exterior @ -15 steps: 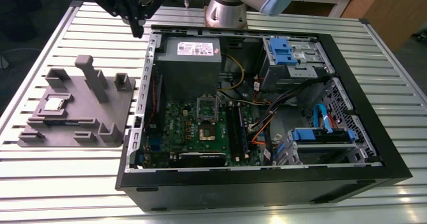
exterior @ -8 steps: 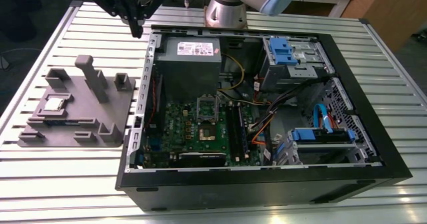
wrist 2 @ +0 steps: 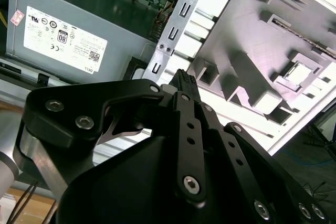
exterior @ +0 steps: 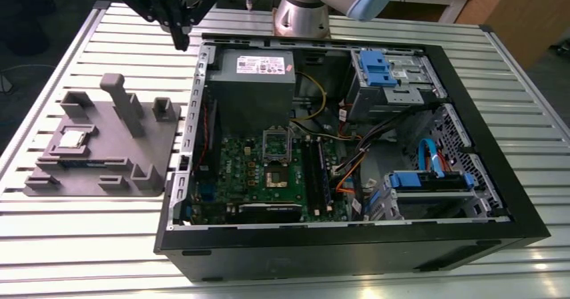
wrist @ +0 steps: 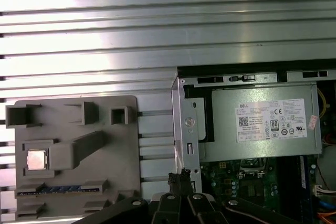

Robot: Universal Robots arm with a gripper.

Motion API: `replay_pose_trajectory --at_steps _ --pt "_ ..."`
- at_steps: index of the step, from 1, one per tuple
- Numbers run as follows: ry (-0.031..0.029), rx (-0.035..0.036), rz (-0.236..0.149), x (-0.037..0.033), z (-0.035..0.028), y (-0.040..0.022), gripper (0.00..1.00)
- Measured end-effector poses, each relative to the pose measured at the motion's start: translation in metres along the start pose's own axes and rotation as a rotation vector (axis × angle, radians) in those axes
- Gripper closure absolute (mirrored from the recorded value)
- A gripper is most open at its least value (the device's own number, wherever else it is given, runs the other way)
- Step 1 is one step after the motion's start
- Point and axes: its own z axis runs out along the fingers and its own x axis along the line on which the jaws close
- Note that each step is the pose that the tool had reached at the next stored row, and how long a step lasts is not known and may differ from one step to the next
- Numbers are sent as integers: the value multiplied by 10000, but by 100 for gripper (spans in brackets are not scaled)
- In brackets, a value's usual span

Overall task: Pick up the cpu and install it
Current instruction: 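Reach for the cpu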

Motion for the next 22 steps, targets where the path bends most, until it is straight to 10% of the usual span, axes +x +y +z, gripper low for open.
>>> replay_pose_trajectory --at_steps 22 --pt "0 0 -1 63 4 -5 90"
